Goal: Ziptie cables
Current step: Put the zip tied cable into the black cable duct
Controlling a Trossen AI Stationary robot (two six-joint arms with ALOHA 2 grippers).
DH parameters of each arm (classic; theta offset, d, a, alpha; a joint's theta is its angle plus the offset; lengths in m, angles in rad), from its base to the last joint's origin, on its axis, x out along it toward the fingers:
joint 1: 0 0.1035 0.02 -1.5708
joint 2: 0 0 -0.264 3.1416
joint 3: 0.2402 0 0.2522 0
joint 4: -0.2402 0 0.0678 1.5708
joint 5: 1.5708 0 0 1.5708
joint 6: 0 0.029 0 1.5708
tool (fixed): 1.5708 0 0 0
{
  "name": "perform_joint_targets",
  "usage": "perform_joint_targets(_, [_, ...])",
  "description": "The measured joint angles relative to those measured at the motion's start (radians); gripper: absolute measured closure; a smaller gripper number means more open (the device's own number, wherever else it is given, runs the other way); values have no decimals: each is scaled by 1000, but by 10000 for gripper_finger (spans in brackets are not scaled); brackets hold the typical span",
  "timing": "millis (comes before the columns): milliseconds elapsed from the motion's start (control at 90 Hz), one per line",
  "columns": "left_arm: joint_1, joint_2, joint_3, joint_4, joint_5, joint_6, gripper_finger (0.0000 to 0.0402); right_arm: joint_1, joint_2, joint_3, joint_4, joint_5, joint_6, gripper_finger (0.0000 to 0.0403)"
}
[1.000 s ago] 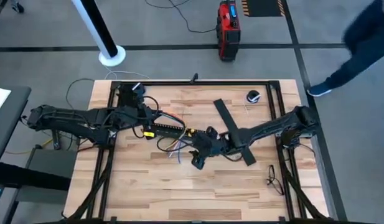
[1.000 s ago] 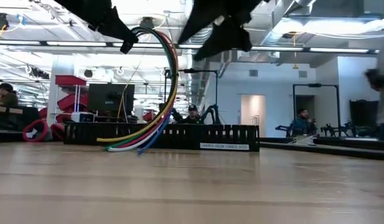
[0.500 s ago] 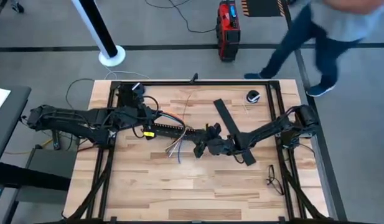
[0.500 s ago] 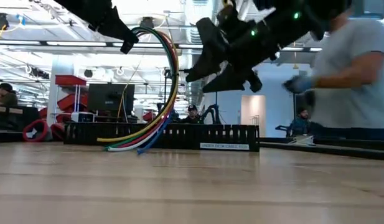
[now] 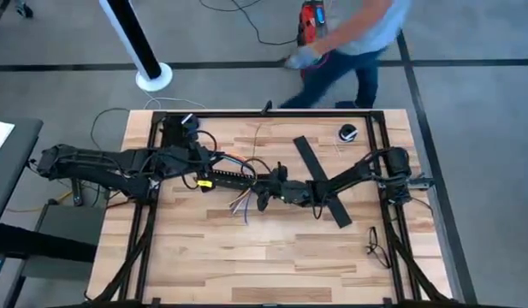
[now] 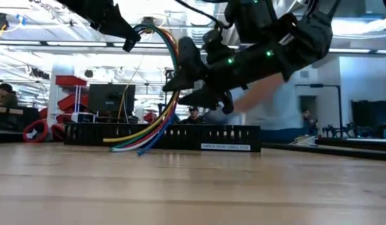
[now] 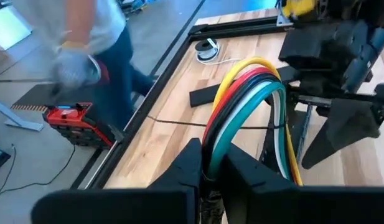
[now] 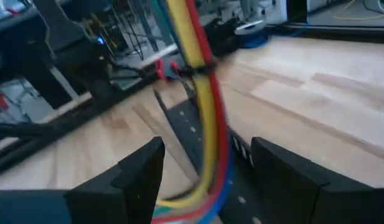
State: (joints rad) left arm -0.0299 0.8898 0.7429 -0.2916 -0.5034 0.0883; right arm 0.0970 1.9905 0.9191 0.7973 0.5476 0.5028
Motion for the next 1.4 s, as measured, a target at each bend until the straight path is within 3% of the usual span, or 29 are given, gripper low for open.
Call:
perform_joint_targets(156, [0,0,0,-3,-1,-1,378,-38,14,20,-11,-23,-7,171])
perform_joint_targets(244, [0,0,0,-5,-8,-3,378,-56,36,40,-14,-52,-7,195])
perform_joint_targets(311, [4,0,0,-10,-9,-2,378,-60,51,50,-37,-56,-22,240])
perform_joint_targets(422, [17,0,0,-10,-25,-5,378,-53,67,70,-31,-72,-64,357])
perform_joint_targets(467, [20,0,0,-18,-41,-5,378,-45,70,74,-31,-72,-83,382])
perform_joint_targets(656, [34,0,0,-107,-81,-28,378,-6,19,78,-126,-82,-85,395])
perform_joint_targets(978, [33,3,0,-293,-74,-140,378,23,-299,80,-678,-140,-58,400])
perform_joint_targets(1178, [29,53,1,-303,-16,-165,378,-48,-423,82,-888,-295,-48,401])
perform_joint_targets(1400, [27,196,3,-292,-15,-176,379,-140,-426,111,-1067,-477,-133,400])
